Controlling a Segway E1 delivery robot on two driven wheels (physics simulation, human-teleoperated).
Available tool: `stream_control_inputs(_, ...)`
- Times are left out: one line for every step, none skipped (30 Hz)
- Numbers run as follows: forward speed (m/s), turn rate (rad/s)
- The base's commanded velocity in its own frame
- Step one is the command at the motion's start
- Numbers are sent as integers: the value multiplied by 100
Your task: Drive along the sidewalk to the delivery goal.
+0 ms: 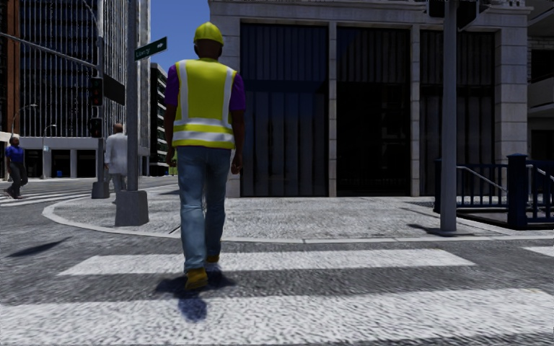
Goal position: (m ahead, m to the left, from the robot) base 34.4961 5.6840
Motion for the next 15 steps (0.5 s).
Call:
stream_control_inputs(144, 0)
stream_control_inputs(144, 0)
stream_control_inputs(144, 0)
stream_control_inputs(144, 0)
stream_control_inputs(145, 0)
stream_control_inputs(145, 0)
stream_control_inputs(145, 0)
stream_control_inputs(145, 0)
stream_control_inputs(145, 0)
stream_control_inputs(143, 0)
stream_control_inputs(136, 0)
stream_control_inputs(130, 0)
stream_control_inputs(129, 0)
stream_control_inputs(129, 0)
stream_control_inputs(128, 0)
